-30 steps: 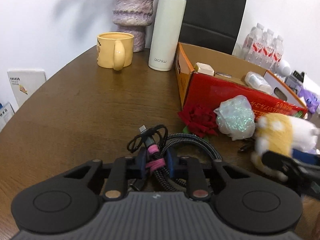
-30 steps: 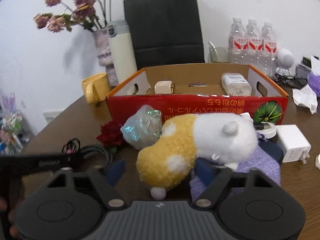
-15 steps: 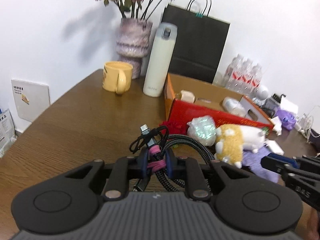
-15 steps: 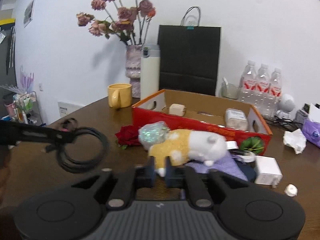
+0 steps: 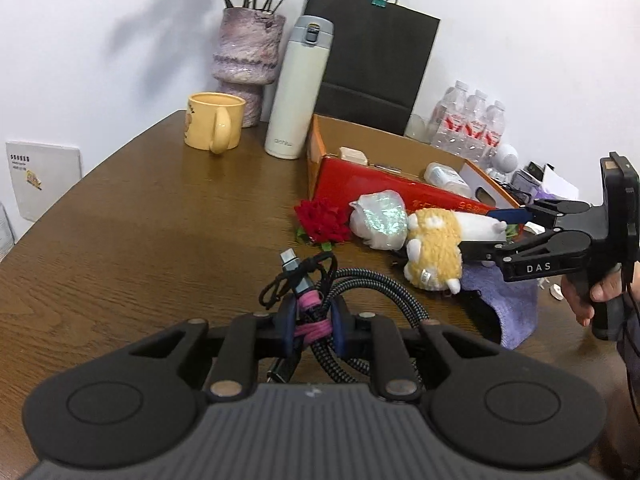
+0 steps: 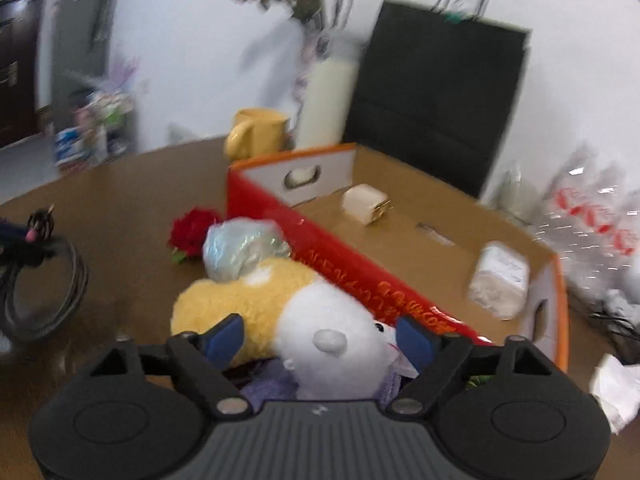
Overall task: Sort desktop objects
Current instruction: 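Grasp and lift the yellow-and-white plush toy with the right tool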
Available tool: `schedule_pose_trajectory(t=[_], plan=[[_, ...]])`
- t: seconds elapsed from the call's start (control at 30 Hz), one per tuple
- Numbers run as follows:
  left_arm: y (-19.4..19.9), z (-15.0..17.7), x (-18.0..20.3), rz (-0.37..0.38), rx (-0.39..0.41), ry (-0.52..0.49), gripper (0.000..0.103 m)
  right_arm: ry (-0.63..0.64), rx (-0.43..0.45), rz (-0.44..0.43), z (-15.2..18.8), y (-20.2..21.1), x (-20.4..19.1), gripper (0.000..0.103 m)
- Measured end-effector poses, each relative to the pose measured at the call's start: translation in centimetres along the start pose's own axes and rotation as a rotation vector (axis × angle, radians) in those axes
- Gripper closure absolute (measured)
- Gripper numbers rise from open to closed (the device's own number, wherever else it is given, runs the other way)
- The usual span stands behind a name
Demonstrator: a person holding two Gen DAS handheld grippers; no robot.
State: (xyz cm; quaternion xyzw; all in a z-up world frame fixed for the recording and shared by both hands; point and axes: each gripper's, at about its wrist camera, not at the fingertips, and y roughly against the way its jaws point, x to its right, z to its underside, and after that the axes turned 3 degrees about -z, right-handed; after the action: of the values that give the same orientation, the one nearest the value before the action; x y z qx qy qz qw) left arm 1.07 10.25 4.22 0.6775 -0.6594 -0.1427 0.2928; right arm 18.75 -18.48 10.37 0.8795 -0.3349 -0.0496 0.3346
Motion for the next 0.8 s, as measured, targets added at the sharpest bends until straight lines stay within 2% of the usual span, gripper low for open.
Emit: schedule_pose_trajectory(t=[0.03,0.13,0.23,0.37,0.4,0.43,0.47,0.5,0.57,0.7,0.8], plan=[[-0.2,0.0,-0.1,-0.005,-0.006,0.003,0.084,0.004,0.004,-0.030,-0.1,-0.2,0.4,0.019],[-0.2,0.3,0.2,-0.013,-0.012,0.003,0.084,-0.006,-0.011,-0.062,-0.2,-0.5,1.1,0.031],[-0.3,0.6,0.4,-0.007,-0.020,0.003,0.084,0.056,-0.047,-0.054,0.4,-1.0,1.1,0.030],[-0.4,1.0,0.6,-0.008,-0.028,0.006,0.084,0.104,-0.066,-0.067,0.3,-1.8,0.6,0.020],[-0.4,1.1,0.7,-0.011,-0.027,0.007,0.084,0.113,-0.074,-0.057,0.2,-2.1,0.6,0.021],[-0.3,1.1,0.6,-0.014,-0.028,0.009,0.084,0.106,-0.080,-0.048,0.1,-2.5,0.8,0.025],[-0.2,1.2,0.6,-0.017,-0.029,0.013,0.084,0.092,-0.082,-0.064,0.0,-2.5,0.9,0.036],[-0.1,1.2,0.6,-0.021,-0.029,0.015,0.084,0.080,-0.076,-0.075,-0.1,-2.5,1.1,0.042],[0.2,1.4,0.5,-0.035,-0.025,0.020,0.084,0.054,-0.067,-0.104,-0.2,-2.1,1.3,0.045],[0.9,1.3,-0.1,-0.044,-0.011,0.037,0.084,0.082,-0.001,-0.094,-0.3,0.6,-0.1,0.048],[1.6,1.1,-0.2,-0.044,0.005,0.039,0.084,0.103,0.083,-0.063,-0.8,4.4,-1.8,0.048]])
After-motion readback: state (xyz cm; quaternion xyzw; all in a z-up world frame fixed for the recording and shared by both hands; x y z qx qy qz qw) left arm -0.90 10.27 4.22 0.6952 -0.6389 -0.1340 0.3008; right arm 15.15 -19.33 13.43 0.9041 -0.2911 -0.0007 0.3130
